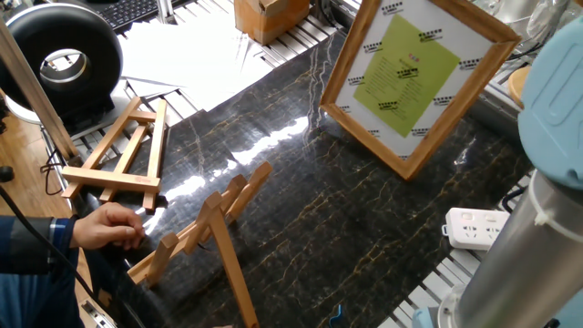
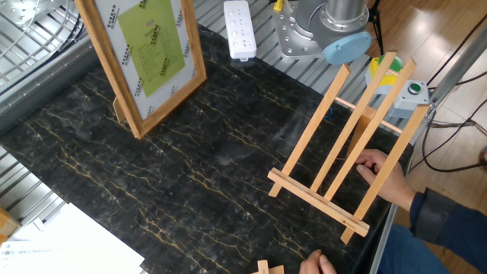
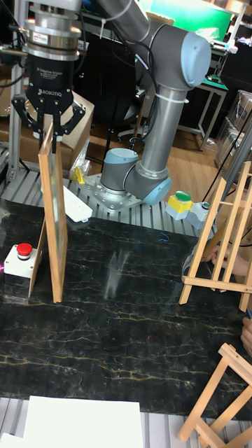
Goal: Put the photo frame on the bracket
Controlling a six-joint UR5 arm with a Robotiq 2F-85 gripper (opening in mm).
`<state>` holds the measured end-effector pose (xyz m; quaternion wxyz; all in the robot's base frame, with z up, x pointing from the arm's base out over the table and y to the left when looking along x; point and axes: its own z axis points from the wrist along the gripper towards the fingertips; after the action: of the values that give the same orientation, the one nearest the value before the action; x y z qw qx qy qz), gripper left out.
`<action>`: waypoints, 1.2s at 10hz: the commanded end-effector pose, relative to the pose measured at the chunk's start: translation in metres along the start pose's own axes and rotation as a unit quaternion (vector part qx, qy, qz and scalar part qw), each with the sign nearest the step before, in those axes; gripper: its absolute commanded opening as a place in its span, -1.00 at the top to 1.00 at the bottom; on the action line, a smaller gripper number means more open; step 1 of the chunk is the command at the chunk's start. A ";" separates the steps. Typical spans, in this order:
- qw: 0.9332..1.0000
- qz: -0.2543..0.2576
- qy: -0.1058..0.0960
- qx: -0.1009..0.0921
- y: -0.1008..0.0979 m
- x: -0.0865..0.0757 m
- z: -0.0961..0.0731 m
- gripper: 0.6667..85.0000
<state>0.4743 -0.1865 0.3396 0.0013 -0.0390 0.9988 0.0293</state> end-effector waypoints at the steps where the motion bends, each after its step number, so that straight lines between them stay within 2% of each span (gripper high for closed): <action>1: 1.000 -0.001 0.000 -0.005 0.000 -0.001 -0.002 0.99; 6: 1.000 -0.013 0.005 0.019 -0.013 -0.001 0.000 0.99; 12: 1.000 -0.014 -0.004 0.014 -0.015 -0.011 0.001 0.99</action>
<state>0.4821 -0.2032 0.3365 -0.0005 -0.0522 0.9986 0.0097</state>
